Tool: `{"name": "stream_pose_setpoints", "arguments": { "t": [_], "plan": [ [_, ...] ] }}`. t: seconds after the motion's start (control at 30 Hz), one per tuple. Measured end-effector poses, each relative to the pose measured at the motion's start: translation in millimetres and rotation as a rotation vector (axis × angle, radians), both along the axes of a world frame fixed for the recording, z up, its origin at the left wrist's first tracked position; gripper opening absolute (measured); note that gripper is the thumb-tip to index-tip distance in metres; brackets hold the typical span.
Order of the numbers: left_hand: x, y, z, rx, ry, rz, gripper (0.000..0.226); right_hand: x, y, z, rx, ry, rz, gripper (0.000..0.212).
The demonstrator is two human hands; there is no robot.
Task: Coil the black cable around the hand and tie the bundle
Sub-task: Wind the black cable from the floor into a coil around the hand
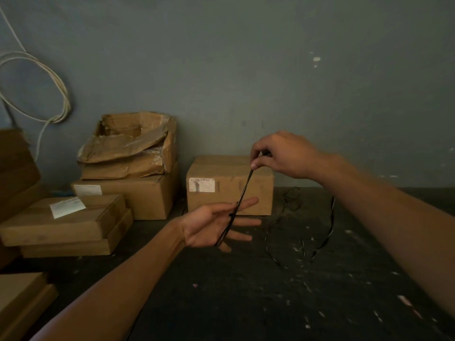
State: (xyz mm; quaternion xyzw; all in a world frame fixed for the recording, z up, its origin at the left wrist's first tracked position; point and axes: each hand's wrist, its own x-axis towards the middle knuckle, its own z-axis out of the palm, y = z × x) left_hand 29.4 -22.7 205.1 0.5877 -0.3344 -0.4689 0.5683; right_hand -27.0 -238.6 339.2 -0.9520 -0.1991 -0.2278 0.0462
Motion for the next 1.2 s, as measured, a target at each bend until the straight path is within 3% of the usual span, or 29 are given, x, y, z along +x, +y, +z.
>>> {"name": "stream_pose_setpoints", "arguments": {
  "t": [0.37, 0.5, 0.7, 0.83, 1.0, 1.2],
  "plan": [
    [-16, -1, 10, -0.098, 0.075, -0.085, 0.046, 24, -24, -51, 0.421, 0.070, 0.077, 0.006],
    [-19, -7, 21, -0.254, 0.173, -0.176, 0.049, 28, -23, -79, 0.639, 0.108, 0.124, 0.011],
    [-11, -11, 38, -0.387, 0.196, -0.106, 0.049, 10, 9, -172, 0.929, 0.445, 0.108, 0.021],
    [-5, -10, 43, -0.438, 0.210, 0.019, 0.048, -9, 36, -198, 1.040, 0.589, 0.133, 0.022],
    [9, -1, 51, -0.487, 0.169, 0.278, 0.047, -23, 64, -198, 0.963, 0.653, 0.151, 0.026],
    [26, 11, 45, -0.434, 0.119, 0.500, 0.040, -36, 80, -164, 0.718, 0.614, 0.157, 0.035]
  ]
}}
